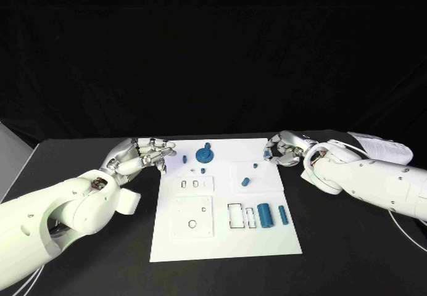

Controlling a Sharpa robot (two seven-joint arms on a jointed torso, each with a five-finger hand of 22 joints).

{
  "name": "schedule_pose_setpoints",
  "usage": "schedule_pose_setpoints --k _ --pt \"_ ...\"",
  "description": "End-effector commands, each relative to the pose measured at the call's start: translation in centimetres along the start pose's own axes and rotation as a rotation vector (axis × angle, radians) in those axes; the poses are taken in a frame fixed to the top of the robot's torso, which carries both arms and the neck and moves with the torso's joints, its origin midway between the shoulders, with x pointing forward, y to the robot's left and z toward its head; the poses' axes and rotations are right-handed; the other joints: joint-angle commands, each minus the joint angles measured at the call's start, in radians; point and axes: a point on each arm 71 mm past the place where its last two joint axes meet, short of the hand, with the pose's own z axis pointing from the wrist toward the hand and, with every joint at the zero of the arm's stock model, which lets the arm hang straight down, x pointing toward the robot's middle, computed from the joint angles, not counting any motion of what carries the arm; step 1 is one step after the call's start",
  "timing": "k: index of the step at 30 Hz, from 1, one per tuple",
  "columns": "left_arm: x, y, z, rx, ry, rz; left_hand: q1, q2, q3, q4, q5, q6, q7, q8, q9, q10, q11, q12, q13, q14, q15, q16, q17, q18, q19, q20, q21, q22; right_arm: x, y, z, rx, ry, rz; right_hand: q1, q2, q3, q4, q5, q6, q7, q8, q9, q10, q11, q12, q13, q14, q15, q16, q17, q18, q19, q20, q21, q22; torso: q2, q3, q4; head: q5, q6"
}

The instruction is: Assemble the parts on the task board

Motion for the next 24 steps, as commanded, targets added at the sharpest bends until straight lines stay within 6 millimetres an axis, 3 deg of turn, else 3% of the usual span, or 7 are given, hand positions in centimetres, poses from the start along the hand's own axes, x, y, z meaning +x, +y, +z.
schedule_pose_setpoints --k 1,15,24 --pt "0.2 -0.1 0.1 0.006 0.017 -0.002 -0.006 0.006 0.0 -0.005 0.003 -0.008 0.001 -0.002 0.001 -0.01 0.0 0.007 0.001 -0.003 0.0 -0.004 -0.001 0.015 -0.005 0.002 -0.004 -0.001 0.4 0.2 0.0 -0.013 0.018 -0.005 -0.005 0.016 0.008 0.006 0.012 0.013 -0.005 0.013 0.01 0.025 -0.01 0.003 0.183 0.104 -0.009 0.006 0.263 -0.014 0.106 -0.009 0.002 0.263 0.0 0.0 -0.0001 -0.001 0.0" --pt "0.2 0.1 0.1 0.005 0.015 -0.002 -0.006 0.006 0.0 -0.006 0.003 -0.009 0.001 -0.003 0.001 -0.01 0.0 0.006 0.001 -0.003 0.0 -0.005 -0.001 0.015 -0.005 0.002 -0.004 -0.001 -0.5 0.8 -0.2 -0.013 -0.098 -0.008 -0.014 0.009 0.007 0.005 0.011 0.008 -0.011 0.023 0.015 0.03 -0.017 0.006 0.187 0.104 -0.016 0.006 0.263 -0.014 0.106 -0.018 0.002 0.263 -0.002 -0.0002 0.0002 -0.001 0.0" --pt "-0.5 0.4 0.2 -0.001 -0.003 0.003 -0.007 0.006 0.001 -0.006 0.003 -0.011 0.002 -0.004 0.001 -0.012 0.001 0.006 0.001 -0.003 0.001 -0.005 -0.002 0.015 -0.006 0.002 -0.004 -0.001 -2.0 3.1 -0.5 -0.021 -0.158 0.022 -0.008 0.01 0.013 -0.001 0.015 0.009 -0.011 0.026 0.016 0.031 -0.017 0.006 0.188 0.104 -0.016 0.006 0.263 -0.014 0.106 -0.019 0.002 0.263 -0.014 -0.0028 -0.0049 0.002 0.003"
